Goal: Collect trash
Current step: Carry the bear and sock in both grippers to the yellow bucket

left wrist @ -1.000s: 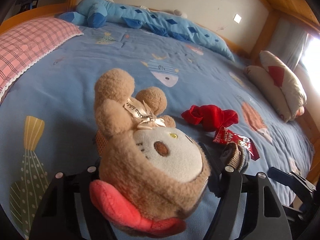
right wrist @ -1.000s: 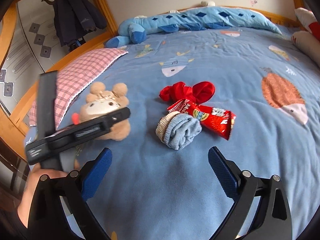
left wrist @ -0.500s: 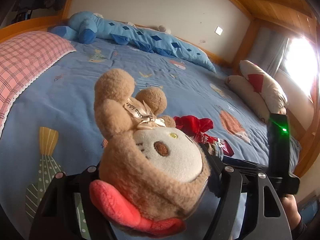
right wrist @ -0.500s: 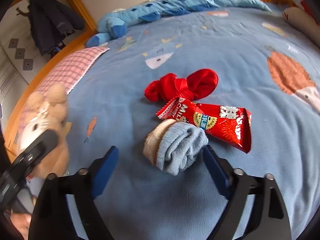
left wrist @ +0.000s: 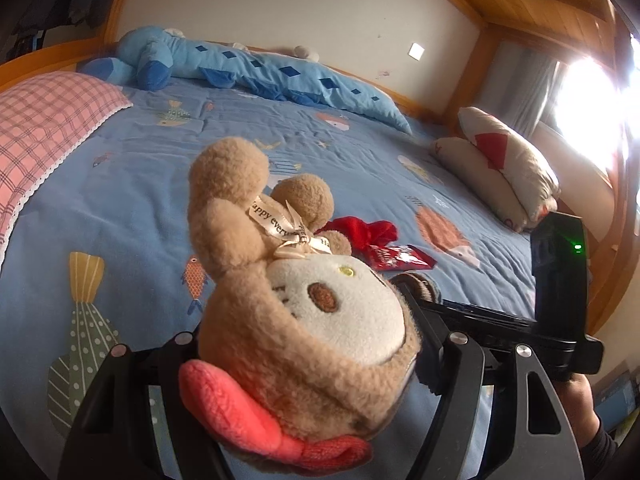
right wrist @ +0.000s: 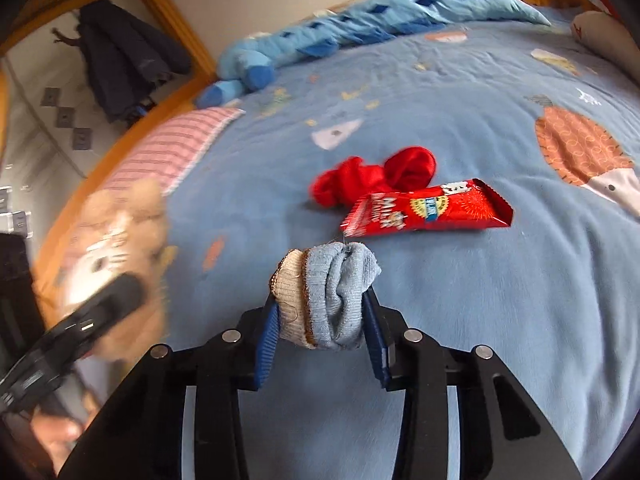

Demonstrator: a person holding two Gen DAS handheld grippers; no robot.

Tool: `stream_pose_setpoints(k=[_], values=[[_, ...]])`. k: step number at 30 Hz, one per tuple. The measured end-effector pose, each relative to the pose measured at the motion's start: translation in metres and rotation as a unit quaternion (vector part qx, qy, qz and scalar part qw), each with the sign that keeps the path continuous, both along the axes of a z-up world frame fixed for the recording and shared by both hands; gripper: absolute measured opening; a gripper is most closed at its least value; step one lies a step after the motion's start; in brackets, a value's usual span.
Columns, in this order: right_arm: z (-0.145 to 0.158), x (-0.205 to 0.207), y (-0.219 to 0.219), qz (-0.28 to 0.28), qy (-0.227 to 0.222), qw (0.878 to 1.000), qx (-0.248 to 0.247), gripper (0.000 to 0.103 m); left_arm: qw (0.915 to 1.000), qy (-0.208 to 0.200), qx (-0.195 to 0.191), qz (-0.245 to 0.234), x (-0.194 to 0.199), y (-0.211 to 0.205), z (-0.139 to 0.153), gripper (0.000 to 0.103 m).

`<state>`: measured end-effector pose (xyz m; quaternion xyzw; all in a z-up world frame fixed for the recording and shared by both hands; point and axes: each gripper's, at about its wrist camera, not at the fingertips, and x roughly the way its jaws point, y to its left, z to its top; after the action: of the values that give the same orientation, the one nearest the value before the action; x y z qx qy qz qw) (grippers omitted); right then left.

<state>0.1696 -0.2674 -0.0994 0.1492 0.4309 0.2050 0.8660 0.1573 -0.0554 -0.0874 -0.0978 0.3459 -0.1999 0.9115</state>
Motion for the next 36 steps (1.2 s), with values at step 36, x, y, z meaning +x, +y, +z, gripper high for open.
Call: stream_pose_setpoints(k=[36], values=[[0.051, -0.404, -0.248, -0.28, -0.03, 0.959, -0.019, 0.038, 0.8987, 0.031, 0.016, -0.437, -0.244, -0.309, 0.001, 0.072]])
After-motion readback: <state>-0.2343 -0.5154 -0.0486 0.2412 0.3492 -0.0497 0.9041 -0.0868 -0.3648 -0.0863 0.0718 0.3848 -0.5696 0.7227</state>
